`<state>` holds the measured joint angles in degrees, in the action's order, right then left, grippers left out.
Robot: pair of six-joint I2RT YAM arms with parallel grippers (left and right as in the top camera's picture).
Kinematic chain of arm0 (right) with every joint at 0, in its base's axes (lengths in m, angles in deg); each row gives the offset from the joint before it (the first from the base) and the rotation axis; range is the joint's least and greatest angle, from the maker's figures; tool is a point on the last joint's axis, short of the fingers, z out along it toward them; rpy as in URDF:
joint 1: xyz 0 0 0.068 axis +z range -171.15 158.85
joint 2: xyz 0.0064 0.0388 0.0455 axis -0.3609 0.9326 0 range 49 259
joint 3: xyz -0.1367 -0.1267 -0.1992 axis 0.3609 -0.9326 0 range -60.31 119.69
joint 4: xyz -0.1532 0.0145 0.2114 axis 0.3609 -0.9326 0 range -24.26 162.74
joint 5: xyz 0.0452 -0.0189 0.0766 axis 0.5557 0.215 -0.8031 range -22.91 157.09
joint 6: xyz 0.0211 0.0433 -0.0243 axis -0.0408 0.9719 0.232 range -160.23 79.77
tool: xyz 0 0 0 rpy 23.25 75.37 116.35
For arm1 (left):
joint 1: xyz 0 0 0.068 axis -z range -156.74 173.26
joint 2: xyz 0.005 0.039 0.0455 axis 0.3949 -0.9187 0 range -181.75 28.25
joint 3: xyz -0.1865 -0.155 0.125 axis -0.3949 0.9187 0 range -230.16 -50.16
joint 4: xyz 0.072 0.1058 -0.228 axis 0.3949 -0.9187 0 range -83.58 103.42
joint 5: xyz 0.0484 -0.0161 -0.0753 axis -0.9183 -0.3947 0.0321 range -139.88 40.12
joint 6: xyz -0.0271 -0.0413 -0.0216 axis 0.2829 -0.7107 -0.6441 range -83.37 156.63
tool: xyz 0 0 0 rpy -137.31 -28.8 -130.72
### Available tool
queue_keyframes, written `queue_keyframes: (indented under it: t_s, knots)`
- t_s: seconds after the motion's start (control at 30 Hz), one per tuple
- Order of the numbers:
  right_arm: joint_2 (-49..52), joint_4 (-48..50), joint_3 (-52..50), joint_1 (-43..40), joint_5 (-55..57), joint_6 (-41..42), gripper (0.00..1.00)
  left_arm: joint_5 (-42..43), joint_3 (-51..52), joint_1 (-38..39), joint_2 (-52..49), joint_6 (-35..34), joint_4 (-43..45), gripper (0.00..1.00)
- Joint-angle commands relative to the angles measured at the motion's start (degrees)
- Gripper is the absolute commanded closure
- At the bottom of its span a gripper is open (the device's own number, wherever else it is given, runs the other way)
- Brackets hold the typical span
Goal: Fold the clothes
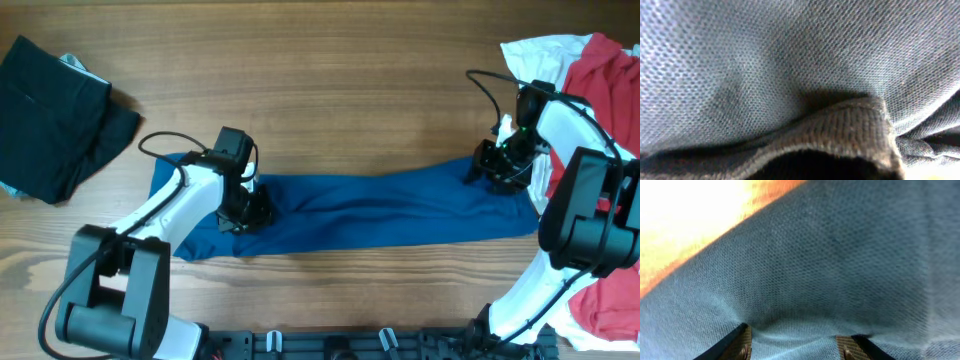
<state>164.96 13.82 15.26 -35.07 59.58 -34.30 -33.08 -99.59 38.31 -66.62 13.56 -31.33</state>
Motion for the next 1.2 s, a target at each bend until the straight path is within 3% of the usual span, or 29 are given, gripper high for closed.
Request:
queue_keyframes:
  t_s: [0.0, 0.1, 0.27, 0.33, 0.43, 0.63, 0.9, 1.03, 1.17]
  knots:
    - [4.2, 10.4, -0.3, -0.7, 11.6, 7.0, 0.40, -1.0, 5.5, 0.2, -0.7, -0.6, 2.6, 0.74]
    - [4.2, 14.4, -0.3, -2.8, 11.5, 10.7, 0.37, -2.6, 9.4, 0.2, -0.7, -3.0, 7.5, 0.76]
    - [4.2, 15.1, -0.3, -4.0, 11.0, 8.8, 0.36, -4.4, 11.2, 0.2, -0.7, -4.9, 14.3, 0.75]
    - [4.2, 15.5, -0.3, -4.0, 9.1, 6.3, 0.36, -4.5, 11.2, 0.2, -0.7, -4.9, 15.8, 0.69]
    - [4.2, 15.1, -0.3, -3.8, 4.0, 5.9, 0.36, -5.1, 11.2, -0.3, -0.7, -4.9, 17.7, 0.67]
    - [4.2, 12.1, -0.3, 0.4, 1.8, 6.3, 0.37, -9.0, 11.2, -8.6, -0.7, -4.8, 19.8, 0.63]
    - [4.2, 8.7, -0.3, 6.5, -0.6, 10.9, 0.37, -9.0, 11.1, -20.1, -0.7, -2.6, 31.8, 0.59]
    - [4.1, 8.6, -0.2, 8.6, -1.4, 11.0, 0.37, -6.9, 8.7, -22.3, -0.7, 1.4, 32.0, 0.57]
    - [3.0, 6.3, 2.1, 8.2, -1.1, 10.8, 0.36, -3.1, 3.0, -22.3, -0.5, 6.3, 25.5, 0.54]
